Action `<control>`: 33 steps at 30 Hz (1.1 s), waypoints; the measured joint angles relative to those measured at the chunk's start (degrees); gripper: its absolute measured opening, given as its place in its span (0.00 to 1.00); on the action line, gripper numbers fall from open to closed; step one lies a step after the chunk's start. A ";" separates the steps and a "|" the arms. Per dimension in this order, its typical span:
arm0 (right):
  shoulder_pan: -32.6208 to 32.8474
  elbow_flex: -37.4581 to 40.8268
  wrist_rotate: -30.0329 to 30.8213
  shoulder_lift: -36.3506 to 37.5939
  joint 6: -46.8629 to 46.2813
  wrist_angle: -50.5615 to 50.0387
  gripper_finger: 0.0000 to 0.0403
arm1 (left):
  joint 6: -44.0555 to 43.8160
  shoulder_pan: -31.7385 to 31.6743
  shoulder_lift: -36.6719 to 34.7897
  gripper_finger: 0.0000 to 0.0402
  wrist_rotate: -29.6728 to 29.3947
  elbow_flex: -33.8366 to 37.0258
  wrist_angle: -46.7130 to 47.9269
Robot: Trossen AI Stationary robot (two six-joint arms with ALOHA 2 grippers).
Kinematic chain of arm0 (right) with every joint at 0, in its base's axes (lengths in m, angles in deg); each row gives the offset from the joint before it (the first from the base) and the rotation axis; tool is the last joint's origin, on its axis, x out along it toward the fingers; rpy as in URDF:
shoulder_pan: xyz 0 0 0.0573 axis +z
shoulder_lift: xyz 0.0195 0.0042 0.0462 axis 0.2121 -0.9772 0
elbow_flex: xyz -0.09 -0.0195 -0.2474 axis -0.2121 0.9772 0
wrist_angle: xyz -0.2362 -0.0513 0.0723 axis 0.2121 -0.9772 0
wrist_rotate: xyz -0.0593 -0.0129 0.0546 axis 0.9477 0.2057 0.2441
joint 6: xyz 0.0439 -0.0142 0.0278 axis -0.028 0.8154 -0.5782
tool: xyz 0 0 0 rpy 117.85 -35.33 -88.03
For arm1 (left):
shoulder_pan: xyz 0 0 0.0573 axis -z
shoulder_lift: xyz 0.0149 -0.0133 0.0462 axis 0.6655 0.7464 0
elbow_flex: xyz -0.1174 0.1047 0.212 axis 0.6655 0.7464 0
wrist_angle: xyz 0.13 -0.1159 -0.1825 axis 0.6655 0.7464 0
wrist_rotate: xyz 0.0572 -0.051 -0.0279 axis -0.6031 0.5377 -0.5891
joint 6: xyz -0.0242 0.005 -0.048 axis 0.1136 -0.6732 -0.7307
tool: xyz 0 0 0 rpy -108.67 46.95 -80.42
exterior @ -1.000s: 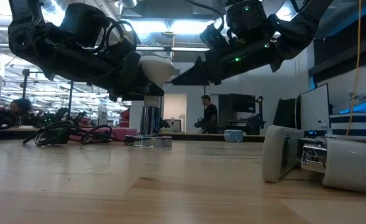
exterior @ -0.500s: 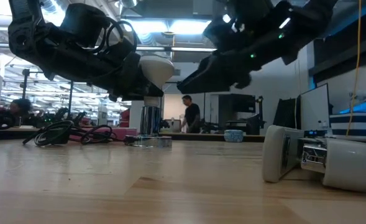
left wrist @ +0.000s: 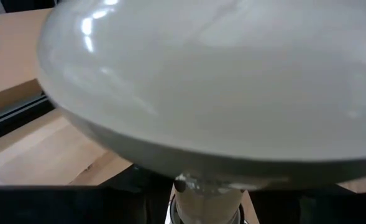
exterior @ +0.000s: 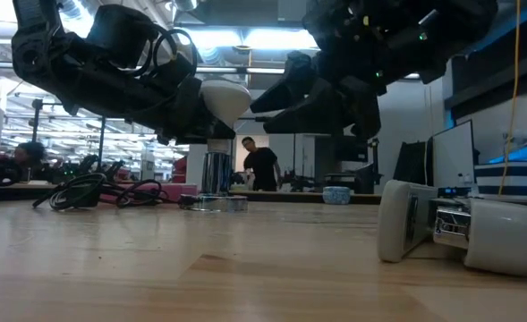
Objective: Screw lightbulb
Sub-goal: Insert the lightbulb into the lamp
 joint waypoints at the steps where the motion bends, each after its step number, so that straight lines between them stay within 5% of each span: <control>1: 0.00 0.00 0.62 0.00 -0.87 0.02 0.74 | 0.00 0.00 0.00 0.42 0.01 0.00 0.00; 12: 3.50 -2.70 2.46 -6.28 0.09 4.85 0.74 | 0.00 0.00 0.00 0.42 0.09 0.00 -0.08; 24: 5.40 -24.54 2.48 -20.68 14.03 -2.68 0.73 | 0.03 -0.01 -0.01 0.42 0.21 0.01 0.02; 33: 6.23 -27.19 4.20 -21.18 16.63 -12.91 0.53 | 0.17 -0.02 -0.28 0.42 0.74 0.84 -0.44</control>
